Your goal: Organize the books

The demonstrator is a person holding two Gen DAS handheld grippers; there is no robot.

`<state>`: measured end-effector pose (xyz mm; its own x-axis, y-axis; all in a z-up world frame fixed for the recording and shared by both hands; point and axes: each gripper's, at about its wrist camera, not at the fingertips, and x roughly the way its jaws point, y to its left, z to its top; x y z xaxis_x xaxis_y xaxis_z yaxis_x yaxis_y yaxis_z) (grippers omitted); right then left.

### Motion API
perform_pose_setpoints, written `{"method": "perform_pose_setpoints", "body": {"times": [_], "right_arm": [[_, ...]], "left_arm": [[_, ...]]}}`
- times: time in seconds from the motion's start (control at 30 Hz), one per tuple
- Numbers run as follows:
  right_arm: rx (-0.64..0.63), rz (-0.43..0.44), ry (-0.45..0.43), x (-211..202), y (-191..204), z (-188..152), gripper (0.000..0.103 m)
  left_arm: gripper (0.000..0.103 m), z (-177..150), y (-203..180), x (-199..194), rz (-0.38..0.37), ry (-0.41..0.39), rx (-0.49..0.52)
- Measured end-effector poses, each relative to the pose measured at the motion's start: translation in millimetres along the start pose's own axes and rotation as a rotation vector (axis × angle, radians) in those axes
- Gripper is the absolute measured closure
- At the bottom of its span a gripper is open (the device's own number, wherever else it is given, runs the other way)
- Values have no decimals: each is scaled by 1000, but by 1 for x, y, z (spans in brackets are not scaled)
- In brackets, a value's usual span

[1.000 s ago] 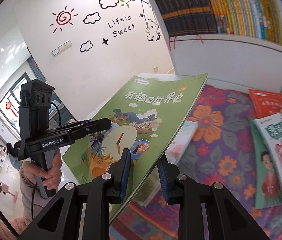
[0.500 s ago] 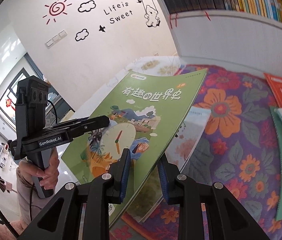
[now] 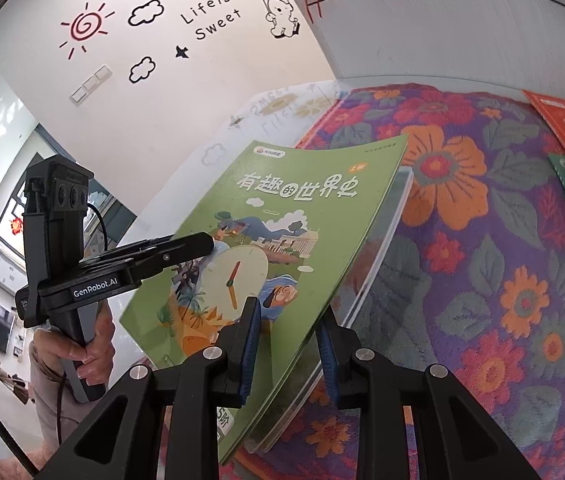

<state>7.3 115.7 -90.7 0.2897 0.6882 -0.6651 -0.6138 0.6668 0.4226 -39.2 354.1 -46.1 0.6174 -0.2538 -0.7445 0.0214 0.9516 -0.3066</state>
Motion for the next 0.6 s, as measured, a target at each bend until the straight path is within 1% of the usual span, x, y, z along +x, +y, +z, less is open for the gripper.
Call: {"method": "perform_pose_setpoints", "body": {"times": [0.1, 0.2, 0.33, 0.4, 0.43, 0.5, 0.6], "right_arm": [[-5, -42, -16, 5, -1, -6, 74], [20, -15, -13, 6, -7, -7, 74], [4, -22, -22, 4, -3, -6, 74], [-7, -17, -20, 5, 2, -7, 74], [-8, -14, -19, 5, 3, -7, 74], [-12, -11, -15, 7, 4, -8, 74], [-3, -1, -7, 10, 1, -9, 74]], "left_arm": [[69, -2, -9, 0, 62, -14, 60], [69, -3, -12, 2, 89, -16, 82], [69, -1, -2, -2, 75, -33, 32], [69, 1, 6, -9, 91, -57, -2], [69, 1, 11, -11, 86, -64, -17], [69, 1, 19, -12, 61, -59, -44], [69, -1, 17, -5, 72, -31, -31]]}}
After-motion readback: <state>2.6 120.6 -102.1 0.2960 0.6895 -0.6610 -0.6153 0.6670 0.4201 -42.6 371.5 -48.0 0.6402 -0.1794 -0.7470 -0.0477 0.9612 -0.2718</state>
